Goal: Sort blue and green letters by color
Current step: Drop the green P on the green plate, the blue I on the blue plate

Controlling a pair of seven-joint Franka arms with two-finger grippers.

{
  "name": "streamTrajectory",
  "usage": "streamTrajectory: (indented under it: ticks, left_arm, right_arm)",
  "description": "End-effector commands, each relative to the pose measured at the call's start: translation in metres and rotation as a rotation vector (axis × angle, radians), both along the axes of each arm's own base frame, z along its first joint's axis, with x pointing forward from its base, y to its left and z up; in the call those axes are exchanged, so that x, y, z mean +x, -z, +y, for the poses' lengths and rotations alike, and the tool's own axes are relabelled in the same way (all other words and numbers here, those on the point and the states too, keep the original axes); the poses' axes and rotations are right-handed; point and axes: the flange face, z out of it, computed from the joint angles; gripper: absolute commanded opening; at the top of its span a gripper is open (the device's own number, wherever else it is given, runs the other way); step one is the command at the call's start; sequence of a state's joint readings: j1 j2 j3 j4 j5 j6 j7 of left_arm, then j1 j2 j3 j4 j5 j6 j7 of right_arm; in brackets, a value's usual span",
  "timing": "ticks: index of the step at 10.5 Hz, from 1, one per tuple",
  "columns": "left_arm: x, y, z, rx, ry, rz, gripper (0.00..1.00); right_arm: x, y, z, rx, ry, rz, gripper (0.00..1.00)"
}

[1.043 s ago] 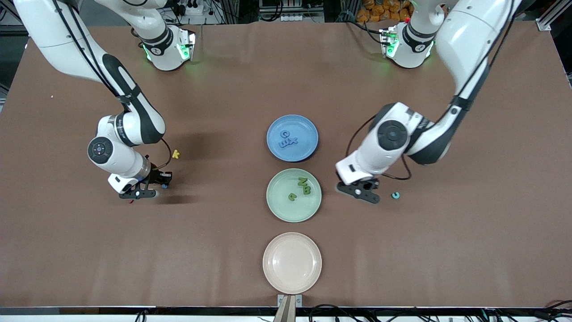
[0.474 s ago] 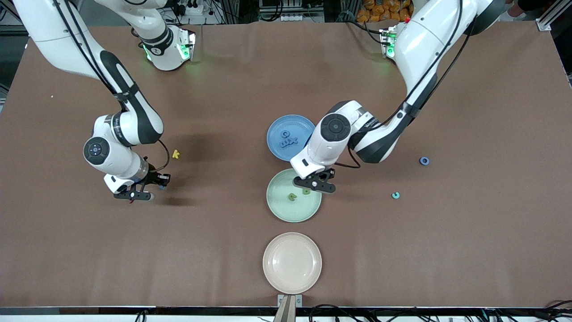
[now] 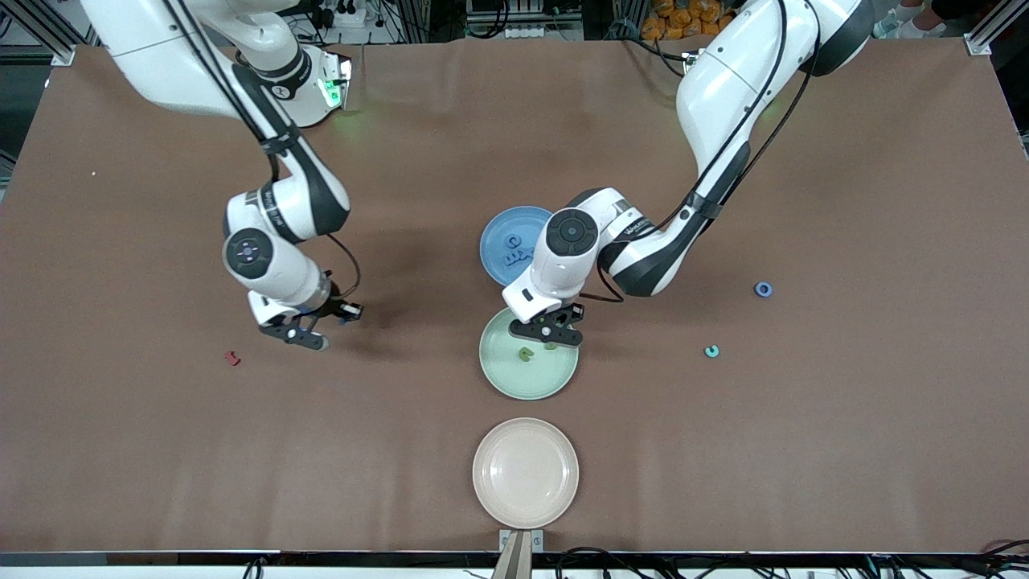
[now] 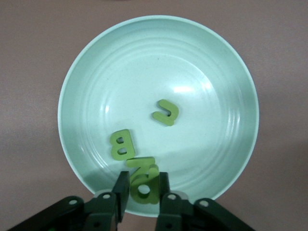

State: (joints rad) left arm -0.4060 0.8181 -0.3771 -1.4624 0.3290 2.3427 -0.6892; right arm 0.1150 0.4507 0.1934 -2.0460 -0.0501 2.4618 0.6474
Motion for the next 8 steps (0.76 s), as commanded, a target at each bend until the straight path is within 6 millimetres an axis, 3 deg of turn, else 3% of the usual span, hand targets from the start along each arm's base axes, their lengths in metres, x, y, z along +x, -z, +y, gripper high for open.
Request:
streamTrajectory:
  ticks: [1, 3, 5, 7, 8]
  left_arm:
    - [0.007, 0.003, -0.001, -0.007, -0.010, -0.013, 1.00]
    - [0.016, -0.015, 0.006, -0.016, -0.024, -0.034, 1.00]
    - [0.039, -0.041, 0.036, -0.016, -0.061, -0.068, 1.00]
    - [0.049, -0.072, 0.057, 0.017, -0.061, -0.078, 1.00]
    - [0.062, -0.090, 0.080, 0.033, -0.039, -0.089, 1.00]
  right_arm:
    - [-0.022, -0.018, 0.068, 0.062, 0.064, 0.016, 0.00]
    - [-0.046, -0.019, 0.118, 0.072, 0.079, 0.031, 0.00]
    - [-0.064, -0.030, 0.170, 0.098, 0.100, 0.030, 0.00]
    - [-0.088, -0.038, 0.218, 0.127, 0.095, 0.040, 0.00]
    - [-0.098, -0.039, 0.239, 0.141, 0.095, 0.047, 0.00]
